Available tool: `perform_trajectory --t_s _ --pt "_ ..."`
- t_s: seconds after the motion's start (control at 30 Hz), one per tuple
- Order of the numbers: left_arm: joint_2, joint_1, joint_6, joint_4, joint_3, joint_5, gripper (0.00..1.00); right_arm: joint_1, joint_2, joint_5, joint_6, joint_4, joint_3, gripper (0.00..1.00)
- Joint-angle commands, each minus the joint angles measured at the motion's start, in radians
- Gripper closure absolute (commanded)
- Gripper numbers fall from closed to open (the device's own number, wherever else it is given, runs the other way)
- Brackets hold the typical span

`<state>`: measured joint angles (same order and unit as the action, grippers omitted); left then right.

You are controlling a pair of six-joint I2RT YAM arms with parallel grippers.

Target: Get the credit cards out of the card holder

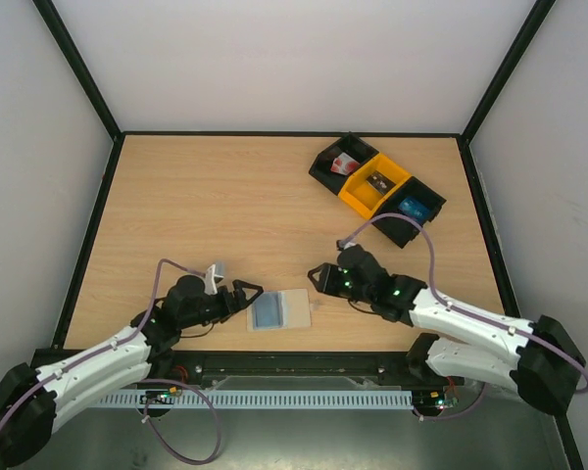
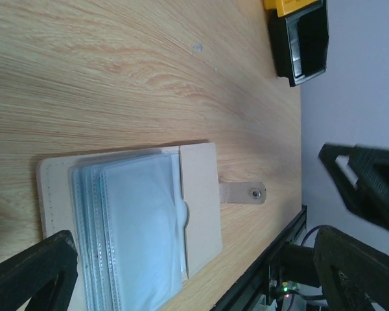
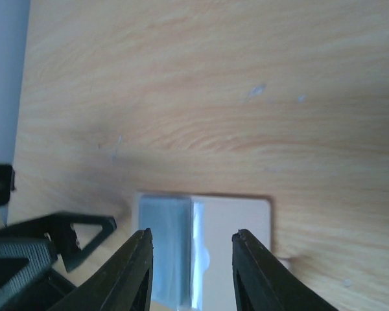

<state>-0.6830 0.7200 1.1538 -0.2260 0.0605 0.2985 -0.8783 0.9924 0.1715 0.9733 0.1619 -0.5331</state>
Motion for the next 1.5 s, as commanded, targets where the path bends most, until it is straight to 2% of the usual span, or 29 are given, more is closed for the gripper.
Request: perform_trajectory --t_s 0.0,0.23,0.43,0.7,0.93,1.13,1.37,1.47 --pt "0.009 -0.020 0.041 0.041 -0.004 -0.023 0.01 -0.100 0.090 -0.068 0.064 -0.093 -0.010 0.66" --pt "-0.017 -0.027 0.049 0.074 0.008 -0.023 0.02 -0.259 0.284 -0.111 0.091 -0.158 -0.093 0.66" --pt "0.018 -0.028 0.022 0.180 0.038 -0.062 0.03 -0.340 0.448 -0.146 0.097 -0.162 -0.169 0.66" --pt "0.122 -0.028 0.007 0.274 0.038 -0.071 0.03 -0.368 0.556 -0.173 0.111 -0.166 -0.189 0.67" --pt "0.143 -0.028 0.002 0.272 0.029 -0.058 0.03 -0.372 0.606 -0.150 0.110 -0.192 -0.193 0.68" --pt "0.140 -0.028 -0.003 0.242 0.032 -0.030 0.04 -0.373 0.614 -0.184 0.116 -0.184 -0.166 0.77" --pt "0.108 -0.028 0.010 0.191 0.024 -0.006 0.04 -0.373 0.607 -0.183 0.128 -0.269 -0.110 0.93" --pt "0.090 -0.028 0.008 0.166 0.024 0.010 0.04 -0.374 0.597 -0.190 0.142 -0.311 -0.081 0.97"
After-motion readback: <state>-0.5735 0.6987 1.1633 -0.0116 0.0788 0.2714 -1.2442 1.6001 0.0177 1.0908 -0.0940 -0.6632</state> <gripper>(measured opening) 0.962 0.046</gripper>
